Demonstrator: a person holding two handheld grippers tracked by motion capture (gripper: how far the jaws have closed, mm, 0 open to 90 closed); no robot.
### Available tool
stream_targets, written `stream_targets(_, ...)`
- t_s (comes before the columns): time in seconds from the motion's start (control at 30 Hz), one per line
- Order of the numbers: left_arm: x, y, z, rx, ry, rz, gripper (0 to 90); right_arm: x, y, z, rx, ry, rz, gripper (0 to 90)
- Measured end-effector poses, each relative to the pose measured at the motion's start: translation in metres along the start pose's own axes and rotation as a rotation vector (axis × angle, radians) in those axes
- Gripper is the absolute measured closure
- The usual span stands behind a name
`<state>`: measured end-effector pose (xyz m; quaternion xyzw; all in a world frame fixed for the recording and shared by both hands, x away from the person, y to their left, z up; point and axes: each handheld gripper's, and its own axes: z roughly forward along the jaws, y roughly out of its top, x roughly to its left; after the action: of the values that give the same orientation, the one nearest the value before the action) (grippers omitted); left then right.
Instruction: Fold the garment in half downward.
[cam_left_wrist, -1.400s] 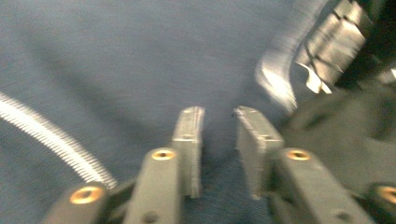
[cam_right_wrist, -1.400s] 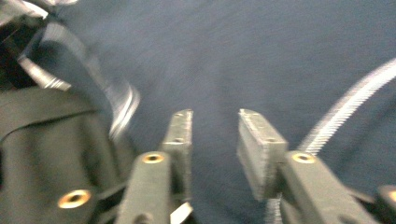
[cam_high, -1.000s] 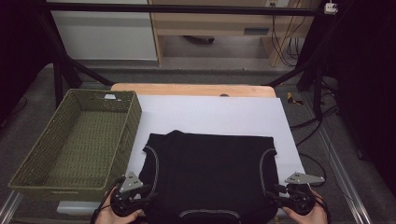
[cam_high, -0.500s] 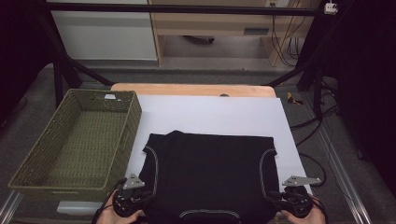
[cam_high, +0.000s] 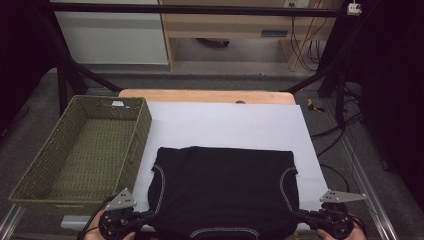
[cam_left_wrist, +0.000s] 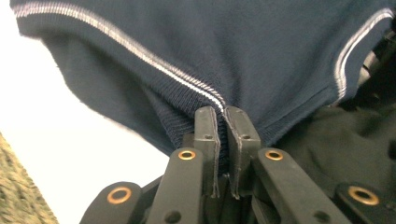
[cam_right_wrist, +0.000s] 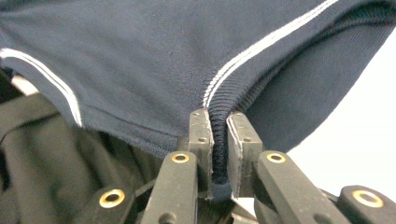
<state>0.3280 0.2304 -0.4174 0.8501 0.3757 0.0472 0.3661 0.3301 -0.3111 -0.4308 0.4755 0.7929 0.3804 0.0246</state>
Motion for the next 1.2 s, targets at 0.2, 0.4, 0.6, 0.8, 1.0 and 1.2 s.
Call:
stream_targets(0.2,0.007,0.009,0.017,-0.079,0.019,0.028,51.7,-0.007,-0.005,0.008,-0.046,-0.088,-0.035,50.7)
stream_targets(0.4,0.019,0.034,0.038,-0.132,0.054,0.089,33.8,-0.023,0.014,0.026,-0.135,-0.137,-0.070,36.2)
stream_targets(0.6,0.029,0.052,0.054,-0.183,0.074,0.121,21.0,-0.035,0.035,0.038,-0.212,-0.135,-0.092,25.5)
stream_targets(0.8,0.039,0.076,0.066,-0.200,0.104,0.144,8.2,-0.040,0.058,0.046,-0.232,-0.145,-0.123,16.4)
stream_targets(1.0,0.060,0.099,0.074,-0.232,0.170,0.111,2.6,-0.049,0.079,0.052,-0.249,-0.182,-0.137,12.5)
stream_targets(1.2,0.080,0.116,0.090,-0.219,0.192,0.084,1.7,-0.059,0.095,0.063,-0.239,-0.199,-0.142,12.0)
